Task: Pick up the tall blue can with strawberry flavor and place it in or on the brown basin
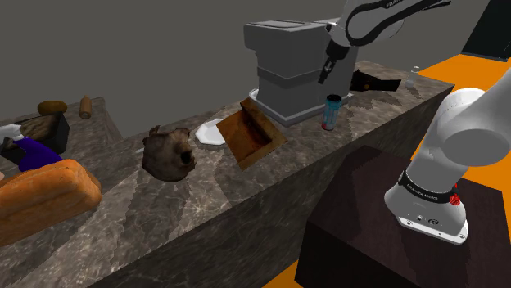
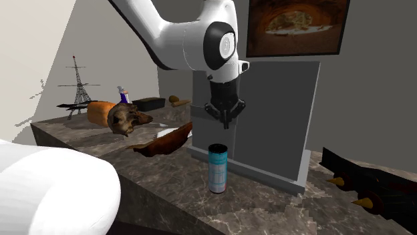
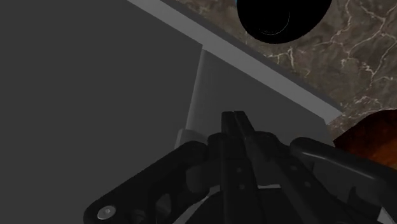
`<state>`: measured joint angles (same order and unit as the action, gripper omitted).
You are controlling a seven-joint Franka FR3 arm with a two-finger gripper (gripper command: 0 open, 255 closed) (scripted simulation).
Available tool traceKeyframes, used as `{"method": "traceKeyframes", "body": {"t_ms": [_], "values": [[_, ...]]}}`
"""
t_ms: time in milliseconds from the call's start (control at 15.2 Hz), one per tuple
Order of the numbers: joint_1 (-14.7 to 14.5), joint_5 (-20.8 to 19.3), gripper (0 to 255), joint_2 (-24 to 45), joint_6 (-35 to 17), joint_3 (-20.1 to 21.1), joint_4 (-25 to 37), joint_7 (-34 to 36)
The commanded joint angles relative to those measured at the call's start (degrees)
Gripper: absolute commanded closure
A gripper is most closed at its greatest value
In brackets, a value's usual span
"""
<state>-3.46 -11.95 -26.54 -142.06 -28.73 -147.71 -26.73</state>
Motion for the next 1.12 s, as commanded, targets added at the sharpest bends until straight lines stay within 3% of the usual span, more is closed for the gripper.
{"method": "traceKeyframes", "body": {"t_ms": [0,66,132,330,528,1056], "values": [[0.36,-0.53,255,5.79,12.19,0.40,-1.62,0.27],[0.77,-0.85,255,-0.56,-1.99,0.95,-2.03,1.21],[0.76,-0.86,0,-0.57,-1.99,0.94,-2.03,1.22],[4.74,-4.28,0,-0.84,6.51,6.24,-2.57,9.60],[6.58,-5.78,0,-1.08,13.65,9.58,-2.71,15.34],[6.70,-6.50,0,3.55,6.39,8.04,-5.29,15.39]]}}
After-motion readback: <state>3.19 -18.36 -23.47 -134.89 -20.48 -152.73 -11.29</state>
